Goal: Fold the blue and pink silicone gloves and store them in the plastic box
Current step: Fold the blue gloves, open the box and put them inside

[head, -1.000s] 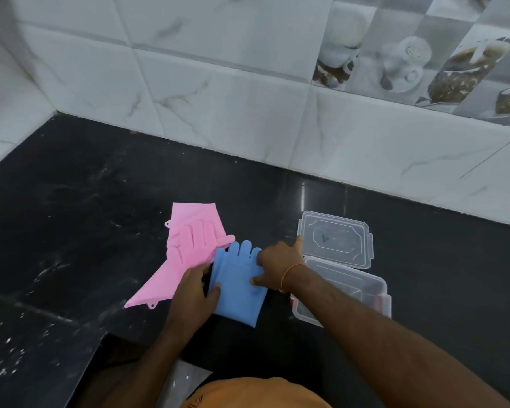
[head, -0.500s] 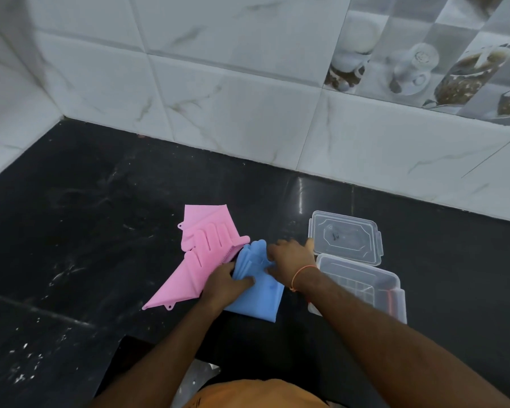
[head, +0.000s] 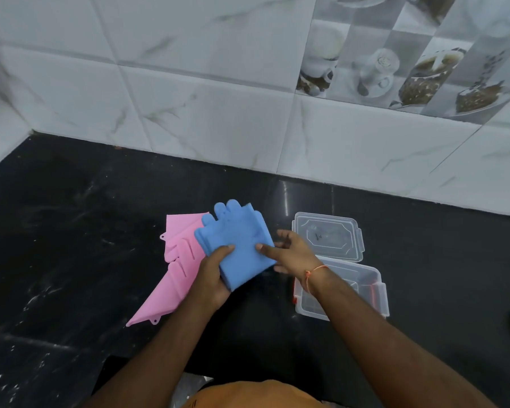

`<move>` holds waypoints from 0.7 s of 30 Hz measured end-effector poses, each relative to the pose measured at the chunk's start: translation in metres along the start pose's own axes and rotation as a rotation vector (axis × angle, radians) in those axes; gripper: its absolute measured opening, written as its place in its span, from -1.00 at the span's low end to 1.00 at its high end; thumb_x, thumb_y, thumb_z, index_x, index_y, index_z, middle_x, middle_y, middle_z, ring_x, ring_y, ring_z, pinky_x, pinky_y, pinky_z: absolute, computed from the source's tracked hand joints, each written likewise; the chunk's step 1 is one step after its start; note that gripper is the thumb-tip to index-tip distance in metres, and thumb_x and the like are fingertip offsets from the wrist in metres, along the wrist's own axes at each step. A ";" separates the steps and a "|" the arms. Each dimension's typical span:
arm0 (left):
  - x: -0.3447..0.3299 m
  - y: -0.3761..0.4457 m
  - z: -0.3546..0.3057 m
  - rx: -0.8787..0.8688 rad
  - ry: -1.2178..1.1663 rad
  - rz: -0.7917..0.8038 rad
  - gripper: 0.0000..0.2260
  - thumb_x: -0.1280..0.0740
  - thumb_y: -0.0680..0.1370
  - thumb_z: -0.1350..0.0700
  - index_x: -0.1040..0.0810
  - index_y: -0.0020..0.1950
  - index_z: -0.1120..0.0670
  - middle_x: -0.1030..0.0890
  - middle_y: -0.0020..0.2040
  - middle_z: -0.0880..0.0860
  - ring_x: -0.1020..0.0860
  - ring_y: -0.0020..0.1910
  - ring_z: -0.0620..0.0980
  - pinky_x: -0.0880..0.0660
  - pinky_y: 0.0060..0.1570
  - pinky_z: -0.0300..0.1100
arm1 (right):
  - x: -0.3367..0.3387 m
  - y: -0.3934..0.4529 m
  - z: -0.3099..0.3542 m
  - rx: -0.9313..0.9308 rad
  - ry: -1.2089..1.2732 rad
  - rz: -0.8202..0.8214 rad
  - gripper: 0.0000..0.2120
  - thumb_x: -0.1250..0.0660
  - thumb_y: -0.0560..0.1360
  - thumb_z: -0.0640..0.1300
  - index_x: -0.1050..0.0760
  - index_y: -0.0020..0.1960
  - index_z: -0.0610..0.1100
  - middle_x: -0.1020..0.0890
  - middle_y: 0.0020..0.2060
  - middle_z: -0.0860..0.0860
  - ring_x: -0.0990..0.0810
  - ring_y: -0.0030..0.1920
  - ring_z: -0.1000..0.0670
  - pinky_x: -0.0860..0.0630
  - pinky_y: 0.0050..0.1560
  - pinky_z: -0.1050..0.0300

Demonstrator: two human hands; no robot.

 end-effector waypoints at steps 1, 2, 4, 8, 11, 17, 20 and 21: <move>-0.010 -0.001 0.001 -0.011 -0.055 0.038 -0.72 -0.44 0.58 0.20 -0.72 0.28 0.08 -0.75 0.21 0.21 -0.78 0.10 0.20 -0.73 -0.04 0.09 | 0.001 -0.004 -0.003 -0.052 0.112 0.053 -0.25 -0.64 0.42 0.06 -0.41 0.48 -0.12 -0.72 0.18 -0.04 -0.75 0.11 -0.09 -0.67 0.21 -0.08; -0.019 -0.002 0.002 -0.024 -0.089 0.072 -0.68 -0.44 0.58 0.20 -0.67 0.33 0.09 -0.75 0.22 0.21 -0.77 0.11 0.20 -0.72 -0.03 0.09 | 0.001 -0.008 -0.006 -0.089 0.218 0.112 -0.34 -0.63 0.44 0.03 -0.47 0.44 -0.14 -0.75 0.15 -0.07 -0.77 0.09 -0.10 -0.67 0.21 -0.09; -0.035 -0.004 0.008 -0.045 -0.118 0.122 -0.64 -0.44 0.58 0.19 -0.62 0.38 0.09 -0.74 0.25 0.21 -0.76 0.14 0.20 -0.72 0.00 0.09 | 0.005 -0.015 -0.011 -0.120 0.404 0.215 -0.48 -0.58 0.50 -0.04 -0.53 0.39 -0.17 -0.75 0.16 -0.12 -0.76 0.15 -0.13 -0.65 0.26 -0.15; -0.053 -0.010 0.026 -0.051 -0.112 0.136 -0.50 -0.44 0.57 0.13 -0.53 0.52 0.13 -0.66 0.38 0.24 -0.72 0.24 0.21 -0.69 0.10 0.10 | 0.017 -0.024 -0.019 -0.093 0.598 0.265 -0.50 -0.56 0.52 -0.16 -0.52 0.41 -0.20 -0.71 0.24 -0.20 -0.70 0.25 -0.22 -0.62 0.29 -0.24; -0.061 -0.015 0.035 -0.071 -0.056 0.143 -0.44 -0.48 0.55 0.09 -0.50 0.55 0.12 -0.64 0.41 0.25 -0.69 0.28 0.22 -0.68 0.13 0.14 | 0.033 -0.028 -0.027 -0.064 0.625 0.236 -0.49 -0.58 0.49 -0.19 -0.54 0.40 -0.18 -0.70 0.24 -0.22 -0.70 0.24 -0.24 -0.67 0.18 -0.25; -0.074 -0.020 0.037 -0.129 0.165 0.164 -0.42 -0.56 0.44 0.13 -0.57 0.46 0.16 -0.64 0.37 0.28 -0.65 0.32 0.30 -0.61 0.28 0.32 | 0.079 -0.043 -0.038 -0.069 0.554 0.144 -0.48 -0.59 0.48 -0.15 -0.53 0.39 -0.14 -0.72 0.20 -0.21 -0.73 0.18 -0.26 -0.70 0.08 -0.26; -0.081 -0.025 0.037 -0.128 0.291 0.156 -0.49 -0.54 0.45 0.19 -0.57 0.40 0.14 -0.70 0.31 0.22 -0.68 0.29 0.27 -0.70 0.13 0.16 | 0.104 -0.049 -0.044 -0.067 0.548 0.122 -0.51 -0.57 0.49 -0.16 -0.55 0.39 -0.12 -0.72 0.20 -0.22 -0.73 0.17 -0.28 -0.65 0.17 -0.36; -0.085 -0.028 0.038 -0.125 0.343 0.156 -0.50 -0.55 0.45 0.20 -0.58 0.39 0.11 -0.71 0.29 0.19 -0.70 0.26 0.26 -0.71 0.09 0.13 | 0.113 -0.051 -0.046 -0.065 0.556 0.118 -0.53 -0.57 0.49 -0.17 -0.57 0.37 -0.11 -0.72 0.20 -0.21 -0.73 0.17 -0.27 -0.65 0.17 -0.37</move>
Point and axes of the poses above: each hand's wrist, its own y-axis towards the middle knuckle, its own x-axis out of the back of the hand, z = x × y, the point moved 5 cm from there along y, towards the middle knuckle
